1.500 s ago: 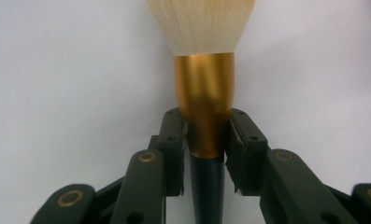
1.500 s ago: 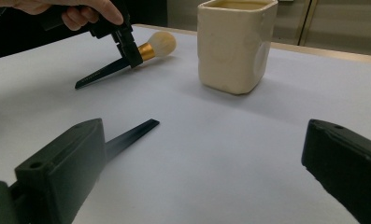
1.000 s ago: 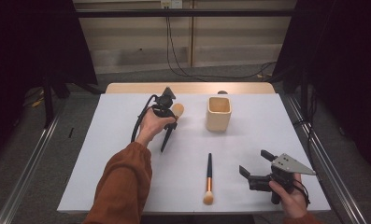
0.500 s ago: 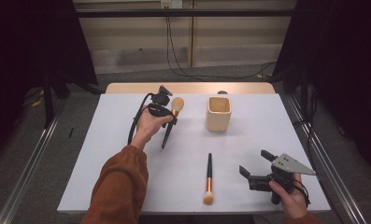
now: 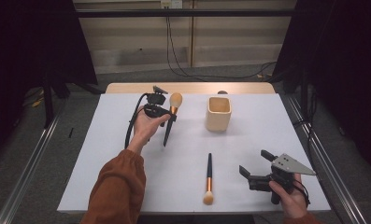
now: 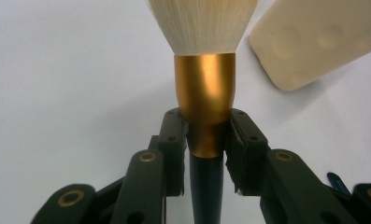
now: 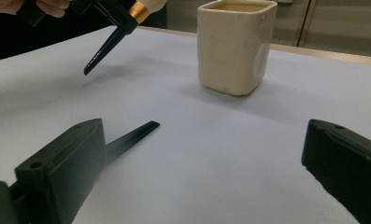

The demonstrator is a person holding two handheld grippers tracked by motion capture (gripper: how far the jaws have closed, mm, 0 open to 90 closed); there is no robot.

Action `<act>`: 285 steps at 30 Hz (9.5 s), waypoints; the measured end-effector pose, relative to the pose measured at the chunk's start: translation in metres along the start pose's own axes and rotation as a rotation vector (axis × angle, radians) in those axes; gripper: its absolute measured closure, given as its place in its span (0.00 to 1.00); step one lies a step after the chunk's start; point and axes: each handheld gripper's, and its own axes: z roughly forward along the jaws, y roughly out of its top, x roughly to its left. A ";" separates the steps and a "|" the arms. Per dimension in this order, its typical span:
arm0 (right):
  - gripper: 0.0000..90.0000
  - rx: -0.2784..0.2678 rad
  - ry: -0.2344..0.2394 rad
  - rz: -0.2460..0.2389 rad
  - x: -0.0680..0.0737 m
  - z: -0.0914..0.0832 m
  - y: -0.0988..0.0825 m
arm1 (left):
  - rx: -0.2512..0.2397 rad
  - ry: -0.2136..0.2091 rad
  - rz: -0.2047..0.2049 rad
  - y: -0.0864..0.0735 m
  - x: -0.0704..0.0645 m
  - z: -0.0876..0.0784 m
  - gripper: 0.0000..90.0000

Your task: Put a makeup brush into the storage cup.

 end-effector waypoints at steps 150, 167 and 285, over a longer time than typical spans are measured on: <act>0.57 -0.107 0.415 0.045 0.080 0.130 0.130 | -0.620 -0.214 0.325 -0.097 -0.084 -0.068 0.77; 0.73 -0.081 0.450 0.058 0.080 0.134 0.130 | -0.621 -0.204 0.329 -0.097 -0.081 -0.064 0.77; 0.74 -0.215 0.058 -0.011 -0.047 0.142 0.193 | -0.667 0.066 0.258 -0.220 0.001 -0.123 0.02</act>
